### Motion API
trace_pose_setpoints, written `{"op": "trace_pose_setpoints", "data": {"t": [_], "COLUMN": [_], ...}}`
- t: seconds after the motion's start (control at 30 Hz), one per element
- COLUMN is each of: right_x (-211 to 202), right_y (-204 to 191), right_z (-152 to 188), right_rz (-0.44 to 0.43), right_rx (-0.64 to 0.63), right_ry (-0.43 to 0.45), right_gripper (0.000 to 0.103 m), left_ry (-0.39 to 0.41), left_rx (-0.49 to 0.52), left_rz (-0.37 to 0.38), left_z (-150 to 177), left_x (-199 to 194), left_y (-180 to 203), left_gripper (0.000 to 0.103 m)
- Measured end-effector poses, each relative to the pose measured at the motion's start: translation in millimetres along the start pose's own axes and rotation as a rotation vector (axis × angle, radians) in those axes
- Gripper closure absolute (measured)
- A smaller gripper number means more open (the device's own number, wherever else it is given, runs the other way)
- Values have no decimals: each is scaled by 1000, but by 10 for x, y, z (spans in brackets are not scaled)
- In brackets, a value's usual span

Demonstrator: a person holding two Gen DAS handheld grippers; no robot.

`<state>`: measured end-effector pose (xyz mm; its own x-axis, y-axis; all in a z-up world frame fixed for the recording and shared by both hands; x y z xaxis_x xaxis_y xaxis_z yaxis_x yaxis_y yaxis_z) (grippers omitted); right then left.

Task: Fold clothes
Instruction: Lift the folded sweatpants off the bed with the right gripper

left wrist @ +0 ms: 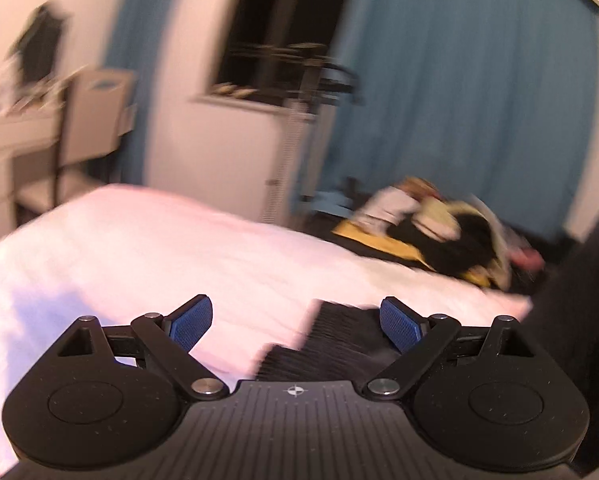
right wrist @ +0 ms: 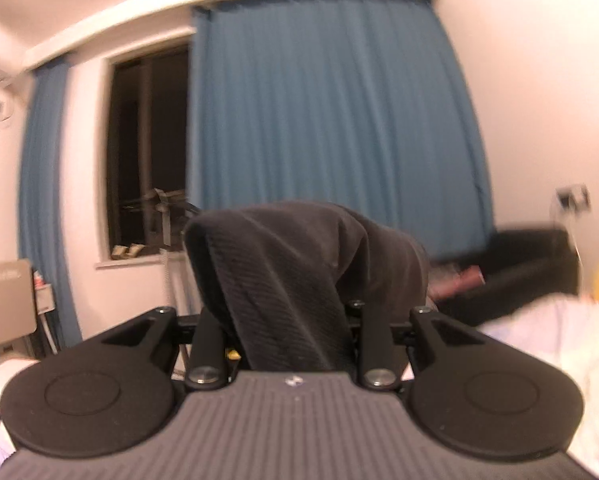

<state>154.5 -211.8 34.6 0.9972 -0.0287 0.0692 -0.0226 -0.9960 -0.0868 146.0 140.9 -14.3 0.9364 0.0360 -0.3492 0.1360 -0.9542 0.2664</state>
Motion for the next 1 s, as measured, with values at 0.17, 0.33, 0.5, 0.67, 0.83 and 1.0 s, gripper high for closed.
{"op": "trace_pose_setpoints", "data": {"t": [0.17,0.33,0.5,0.67,0.83,1.0], "right_x": [98,208,229,132,-225,-392], "right_y": [-1170,-2247,-2576,-2473,-1991,-1262], "right_z": [333,1229,1744,1497,1049,698], "right_rz": [-178,-359,-400,-527,-643,-590], "right_rx": [-199,-381,-450,-463,-430,-418], "right_ry": [-23,-175,-249,-260,-283,-273], "right_gripper": [74,73,66,40,23,16], "left_ry": [71,111,72,71,94,-44], "left_rx": [-208,-360,-334,-326,-289,-249], "left_rz": [-47,-40,-40,44,181,346], "left_z": [-155,-188,-142,-151,-199,-17], "left_x": [-36,-57,30,22,-150,-123], "left_y": [-611,-1019,-1046,-903,-681,-341], "left_gripper": [10,10,10,10,10,10]}}
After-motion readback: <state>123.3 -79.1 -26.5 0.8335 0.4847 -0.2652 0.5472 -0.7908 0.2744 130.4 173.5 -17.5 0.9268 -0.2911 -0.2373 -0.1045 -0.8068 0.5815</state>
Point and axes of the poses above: each gripper's, at about its wrist camera, not at the fingertips, and x roughly the way its jaws point, y to its right, z to its underside, the point moved 6 cm from there along x, roughly the way its jaws point, and after that the axes turned 4 degrees about z, right-handed, at the moved point
